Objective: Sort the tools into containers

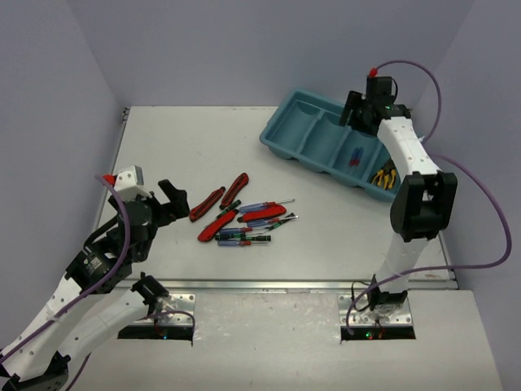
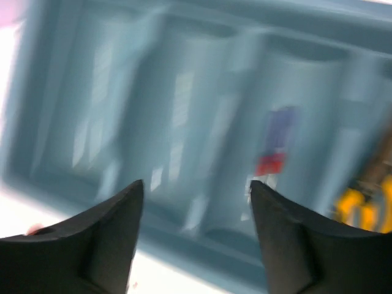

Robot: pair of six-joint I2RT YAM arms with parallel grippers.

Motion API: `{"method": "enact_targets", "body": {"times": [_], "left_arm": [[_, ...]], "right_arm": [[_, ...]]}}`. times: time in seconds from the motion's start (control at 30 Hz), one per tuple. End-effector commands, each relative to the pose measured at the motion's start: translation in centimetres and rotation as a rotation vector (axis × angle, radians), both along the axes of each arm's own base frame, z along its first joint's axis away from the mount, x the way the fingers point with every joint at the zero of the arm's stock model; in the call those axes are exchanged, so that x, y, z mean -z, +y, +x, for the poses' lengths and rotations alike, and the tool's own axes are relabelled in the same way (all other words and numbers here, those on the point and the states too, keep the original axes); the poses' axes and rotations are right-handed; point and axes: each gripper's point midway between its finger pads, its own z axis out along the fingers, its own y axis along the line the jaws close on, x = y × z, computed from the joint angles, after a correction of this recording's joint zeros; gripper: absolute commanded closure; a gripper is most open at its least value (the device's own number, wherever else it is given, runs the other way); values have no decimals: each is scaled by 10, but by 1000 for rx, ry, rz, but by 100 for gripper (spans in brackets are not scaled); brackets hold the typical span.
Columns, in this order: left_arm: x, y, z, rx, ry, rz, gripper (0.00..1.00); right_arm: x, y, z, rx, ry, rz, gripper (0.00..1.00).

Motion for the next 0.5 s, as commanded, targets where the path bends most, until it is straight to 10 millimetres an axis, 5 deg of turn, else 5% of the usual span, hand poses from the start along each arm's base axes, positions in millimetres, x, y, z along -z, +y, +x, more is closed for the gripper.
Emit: {"method": "enact_targets", "body": {"times": [0.0,0.2,0.47], "left_arm": [[-9,0,5,-8,-34,-15,0],[-10,2,3,-12,-41,-22,0],[-14,4,0,-12,-61,-38,0]], "right_arm": [[-39,147,-37,-683,-146,-41,36],[61,284,-130,-1288,-43,-493,54],[111,334,-164,-1507,15,-541,53]]}}
